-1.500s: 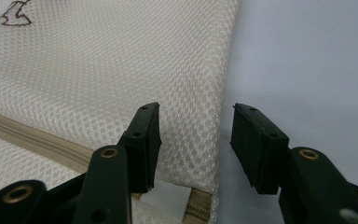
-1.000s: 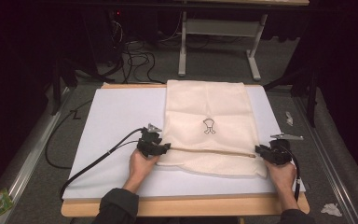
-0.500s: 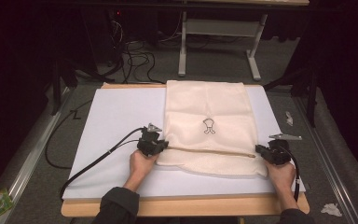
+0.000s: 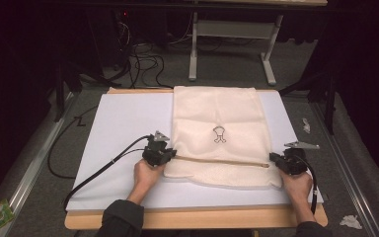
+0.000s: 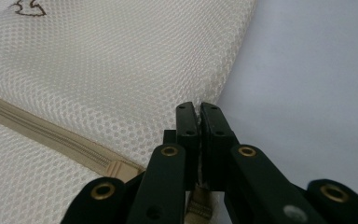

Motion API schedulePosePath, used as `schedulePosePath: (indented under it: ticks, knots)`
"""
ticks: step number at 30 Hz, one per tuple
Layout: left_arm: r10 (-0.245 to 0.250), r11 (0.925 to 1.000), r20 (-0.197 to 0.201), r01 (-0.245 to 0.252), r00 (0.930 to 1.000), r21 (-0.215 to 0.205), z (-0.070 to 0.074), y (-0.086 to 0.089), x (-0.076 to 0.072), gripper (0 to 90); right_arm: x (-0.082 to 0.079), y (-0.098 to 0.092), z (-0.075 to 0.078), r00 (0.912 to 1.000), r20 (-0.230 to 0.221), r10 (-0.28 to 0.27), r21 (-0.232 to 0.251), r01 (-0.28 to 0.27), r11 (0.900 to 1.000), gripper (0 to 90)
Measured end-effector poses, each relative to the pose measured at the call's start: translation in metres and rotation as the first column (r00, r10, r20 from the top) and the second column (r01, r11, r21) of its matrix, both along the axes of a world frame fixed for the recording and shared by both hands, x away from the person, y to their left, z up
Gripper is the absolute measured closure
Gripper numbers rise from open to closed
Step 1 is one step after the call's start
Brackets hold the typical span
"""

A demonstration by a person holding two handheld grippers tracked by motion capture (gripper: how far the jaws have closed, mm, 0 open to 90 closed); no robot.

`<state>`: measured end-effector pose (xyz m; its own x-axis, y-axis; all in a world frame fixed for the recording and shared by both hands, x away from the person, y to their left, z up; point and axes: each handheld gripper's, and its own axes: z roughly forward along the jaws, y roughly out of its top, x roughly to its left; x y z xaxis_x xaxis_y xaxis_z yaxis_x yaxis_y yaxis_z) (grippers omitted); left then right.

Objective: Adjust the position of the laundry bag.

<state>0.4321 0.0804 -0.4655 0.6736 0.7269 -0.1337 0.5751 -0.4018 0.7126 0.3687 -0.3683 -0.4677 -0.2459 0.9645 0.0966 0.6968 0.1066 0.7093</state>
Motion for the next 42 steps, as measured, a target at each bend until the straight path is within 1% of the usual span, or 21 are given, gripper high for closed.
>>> schedulePosePath:
  ticks: [4, 5, 6, 7, 8, 16, 19, 22, 23, 24, 29, 32, 36, 42]
  knots:
    - [0.006, 1.0000, 0.004, -0.006, 1.0000, -0.003, 0.002, 0.006, -0.002, 84.0, 0.000, 0.004, 0.001, 0.9999, -0.001, 0.017, 0.010, -0.017, 1.000, 88.4]
    - [0.005, 1.0000, 0.005, -0.005, 1.0000, -0.001, 0.002, 0.007, -0.002, 84.0, 0.000, 0.006, 0.001, 0.9998, -0.002, 0.019, 0.010, -0.019, 1.000, 88.4]
    - [0.007, 0.9999, 0.013, -0.007, 0.9999, 0.013, 0.003, 0.009, -0.004, 84.0, 0.000, 0.007, 0.002, 0.9997, 0.003, 0.023, 0.008, -0.023, 1.000, 88.4]
    - [0.007, 0.9999, 0.013, -0.007, 0.9999, 0.013, 0.003, 0.009, -0.004, 84.0, 0.000, 0.007, 0.002, 0.9997, 0.003, 0.023, 0.008, -0.023, 1.000, 88.4]
    - [0.011, 0.9999, 0.016, -0.011, 0.9998, 0.010, 0.004, 0.011, -0.005, 84.1, 0.001, 0.010, 0.003, 0.9994, 0.008, 0.034, 0.002, -0.034, 0.999, 88.4]
    - [0.030, 0.9995, 0.010, -0.030, 0.9995, -0.009, 0.005, 0.022, -0.006, 84.1, 0.002, 0.019, 0.006, 0.9983, 0.011, 0.057, 0.004, -0.057, 0.998, 88.4]
    - [0.032, 0.9995, 0.019, -0.032, 0.9993, -0.008, 0.008, 0.027, -0.008, 84.1, 0.002, 0.022, 0.006, 0.9977, 0.011, 0.067, 0.003, -0.067, 0.998, 88.5]
    - [0.037, 0.9992, 0.020, -0.037, 0.9991, -0.012, 0.009, 0.030, -0.009, 84.1, 0.003, 0.024, 0.007, 0.9972, 0.011, 0.074, 0.005, -0.074, 0.997, 88.5]
    - [0.041, 0.9991, 0.025, -0.041, 0.9989, -0.010, 0.010, 0.032, -0.010, 84.1, 0.003, 0.026, 0.007, 0.9960, 0.017, 0.087, 0.001, -0.088, 0.996, 88.5]
    - [0.041, 0.9991, 0.025, -0.041, 0.9989, -0.010, 0.010, 0.032, -0.010, 84.1, 0.003, 0.026, 0.007, 0.9960, 0.017, 0.087, 0.001, -0.088, 0.996, 88.5]
    - [0.053, 0.9985, 0.028, -0.053, 0.9982, -0.015, 0.011, 0.040, -0.012, 84.1, 0.004, 0.034, 0.008, 0.9949, 0.013, 0.100, 0.013, -0.100, 0.995, 88.5]
    - [0.061, 0.9980, 0.026, -0.060, 0.9978, -0.019, 0.011, 0.044, -0.013, 84.1, 0.004, 0.037, 0.008, 0.9944, 0.012, 0.105, 0.011, -0.105, 0.994, 88.5]
    - [0.063, 0.9980, 0.030, -0.063, 0.9976, -0.013, 0.012, 0.048, -0.016, 84.1, 0.004, 0.040, 0.008, 0.9934, 0.015, 0.114, 0.018, -0.114, 0.993, 88.4]
    - [0.078, 0.9966, 0.026, -0.078, 0.9966, -0.027, 0.012, 0.055, -0.018, 84.0, 0.004, 0.045, 0.008, 0.9918, 0.018, 0.126, 0.029, -0.127, 0.991, 88.4]
